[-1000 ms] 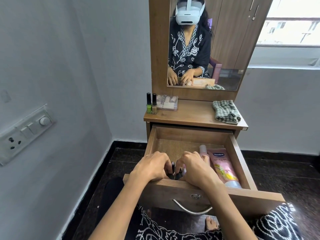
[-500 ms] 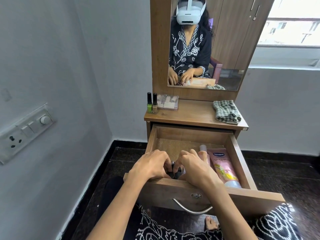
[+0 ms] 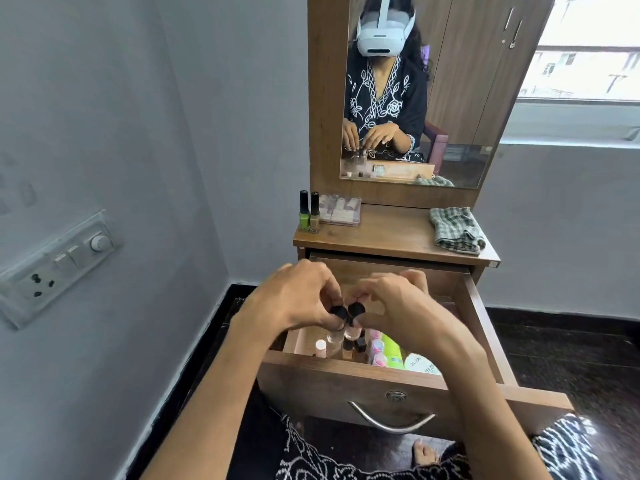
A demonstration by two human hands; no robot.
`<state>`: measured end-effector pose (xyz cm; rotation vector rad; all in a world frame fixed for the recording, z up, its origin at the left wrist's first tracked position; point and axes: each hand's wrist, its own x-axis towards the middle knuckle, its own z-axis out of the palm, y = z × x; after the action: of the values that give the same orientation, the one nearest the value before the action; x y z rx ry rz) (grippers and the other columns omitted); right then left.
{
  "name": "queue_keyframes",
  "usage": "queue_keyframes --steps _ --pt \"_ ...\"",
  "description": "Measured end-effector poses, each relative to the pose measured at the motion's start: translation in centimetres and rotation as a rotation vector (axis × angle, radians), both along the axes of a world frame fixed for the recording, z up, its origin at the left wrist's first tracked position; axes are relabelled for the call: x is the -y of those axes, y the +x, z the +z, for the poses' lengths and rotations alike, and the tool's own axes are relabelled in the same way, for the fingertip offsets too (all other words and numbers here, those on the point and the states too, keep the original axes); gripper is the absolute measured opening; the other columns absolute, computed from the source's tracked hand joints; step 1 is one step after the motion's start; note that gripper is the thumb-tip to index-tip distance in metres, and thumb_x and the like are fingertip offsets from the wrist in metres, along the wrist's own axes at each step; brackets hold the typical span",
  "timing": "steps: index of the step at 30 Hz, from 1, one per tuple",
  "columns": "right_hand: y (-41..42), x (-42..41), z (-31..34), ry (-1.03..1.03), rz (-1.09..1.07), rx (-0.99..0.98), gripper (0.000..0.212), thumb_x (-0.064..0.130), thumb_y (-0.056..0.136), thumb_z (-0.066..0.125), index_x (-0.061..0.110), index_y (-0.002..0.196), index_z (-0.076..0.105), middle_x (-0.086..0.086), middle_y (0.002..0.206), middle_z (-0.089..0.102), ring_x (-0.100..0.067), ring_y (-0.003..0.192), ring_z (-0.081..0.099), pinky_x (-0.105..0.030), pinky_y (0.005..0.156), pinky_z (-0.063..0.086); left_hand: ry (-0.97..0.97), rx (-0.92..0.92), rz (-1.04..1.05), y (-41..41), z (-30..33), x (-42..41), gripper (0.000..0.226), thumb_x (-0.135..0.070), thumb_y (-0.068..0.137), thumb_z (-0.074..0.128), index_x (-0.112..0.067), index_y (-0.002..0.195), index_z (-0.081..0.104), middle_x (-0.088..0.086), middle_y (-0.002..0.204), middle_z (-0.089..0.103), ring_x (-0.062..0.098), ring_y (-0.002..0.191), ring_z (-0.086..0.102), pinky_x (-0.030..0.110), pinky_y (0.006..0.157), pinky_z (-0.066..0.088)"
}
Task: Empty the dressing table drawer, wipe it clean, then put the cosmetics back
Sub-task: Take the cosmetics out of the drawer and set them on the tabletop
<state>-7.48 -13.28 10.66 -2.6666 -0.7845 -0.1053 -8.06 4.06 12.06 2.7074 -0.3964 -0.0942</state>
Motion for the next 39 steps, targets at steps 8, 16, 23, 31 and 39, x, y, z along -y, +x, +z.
queue_keyframes --steps 8,16,23,31,39 --pt "3.9 -1.6 4.9 0.418 0.09 -0.031 0.018 0.01 0.086 0.064 0.022 0.099 0.064 0.011 0.092 0.058 -0.002 0.072 0.058 -0.009 0.064 0.046 -0.188 0.164 0.009 2.5 5.3 -2.1 0.02 -0.026 0.075 0.075 -0.02 0.093 0.069 -0.008 0.084 0.067 0.007 0.079 0.061 0.027 0.073 0.049" --pt "10.8 -6.4 3.2 0.636 -0.025 0.087 0.026 0.01 0.091 0.057 0.009 0.116 0.063 -0.008 0.112 0.057 -0.006 0.08 0.058 -0.002 0.065 0.044 -0.302 0.31 0.157 9.5 3.8 -3.8 0.021 -0.019 0.09 0.056 -0.01 0.108 0.054 0.006 0.11 0.056 0.018 0.094 0.055 0.027 0.081 0.046" --pt "13.9 -7.7 1.2 0.669 -0.142 0.059 0.027 0.009 0.093 0.053 0.009 0.118 0.062 -0.011 0.118 0.053 -0.018 0.09 0.059 -0.026 0.082 0.053 -0.403 0.356 0.251 13.0 0.1 -2.9 0.024 -0.02 0.094 0.049 -0.009 0.115 0.048 0.008 0.116 0.047 0.017 0.094 0.051 0.031 0.086 0.047" --pt "16.0 -6.1 -0.6 0.629 -0.21 0.006 0.025 0.007 0.092 0.053 0.009 0.116 0.061 -0.012 0.115 0.051 -0.027 0.09 0.062 -0.038 0.085 0.054 -0.422 0.338 0.311 15.4 -2.4 -0.3 0.024 -0.018 0.095 0.047 -0.01 0.117 0.049 0.008 0.118 0.048 0.019 0.098 0.051 0.025 0.082 0.038" --pt "17.3 -5.6 -2.0 0.636 -0.289 -0.004 0.03 0.003 0.089 0.055 0.006 0.119 0.061 -0.015 0.12 0.053 -0.029 0.102 0.061 -0.033 0.091 0.05 -0.306 0.435 0.427 15.8 -4.0 2.2 0.027 -0.017 0.097 0.041 -0.008 0.121 0.048 0.012 0.124 0.049 0.029 0.105 0.054 0.04 0.087 0.047"
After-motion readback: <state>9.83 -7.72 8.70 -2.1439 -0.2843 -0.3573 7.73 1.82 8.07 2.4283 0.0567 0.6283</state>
